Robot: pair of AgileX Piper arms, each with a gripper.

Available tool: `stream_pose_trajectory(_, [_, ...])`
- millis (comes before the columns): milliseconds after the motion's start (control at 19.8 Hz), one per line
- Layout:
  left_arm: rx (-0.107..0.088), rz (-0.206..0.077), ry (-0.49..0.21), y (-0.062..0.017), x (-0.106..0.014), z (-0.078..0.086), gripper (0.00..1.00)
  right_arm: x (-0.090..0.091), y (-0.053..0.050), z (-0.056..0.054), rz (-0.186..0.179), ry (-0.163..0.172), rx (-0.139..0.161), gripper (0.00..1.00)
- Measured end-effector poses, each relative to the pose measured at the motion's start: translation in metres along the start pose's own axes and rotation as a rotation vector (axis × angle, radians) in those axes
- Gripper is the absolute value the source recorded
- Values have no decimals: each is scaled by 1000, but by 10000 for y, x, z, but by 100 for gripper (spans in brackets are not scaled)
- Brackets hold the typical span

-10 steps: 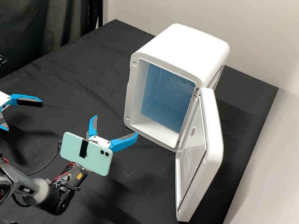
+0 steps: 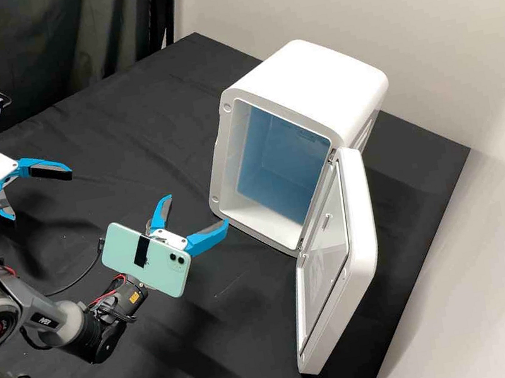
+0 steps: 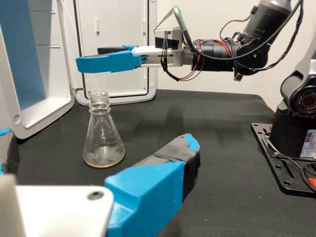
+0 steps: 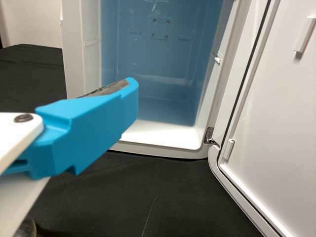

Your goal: Place the flask in the incubator

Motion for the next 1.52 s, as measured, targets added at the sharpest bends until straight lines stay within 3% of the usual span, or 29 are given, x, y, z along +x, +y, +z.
stream_pose_trajectory(51, [0, 1, 3, 1, -2, -5, 100, 0, 0, 0, 0, 0, 0, 100])
stream_pose_trajectory(557, [0, 1, 3, 1, -3, -6, 100, 0, 0, 0, 0, 0, -10, 100])
stream_pose_trajectory(658, [1, 0, 2, 0, -3, -5, 100, 9, -39, 2, -19, 0, -32, 100])
stream_pose_trajectory(1063, [1, 0, 2, 0, -3, -5, 100, -38, -208, 1, -99, 0, -74, 100])
stream_pose_trajectory(1367, [11, 10, 0, 19, -11, 6, 100, -93, -273, 53, -102, 9, -56, 100])
stream_pose_trajectory(1519, [15, 14, -1, 27, -14, 10, 100, -103, -308, 159, -134, -24, -50, 100])
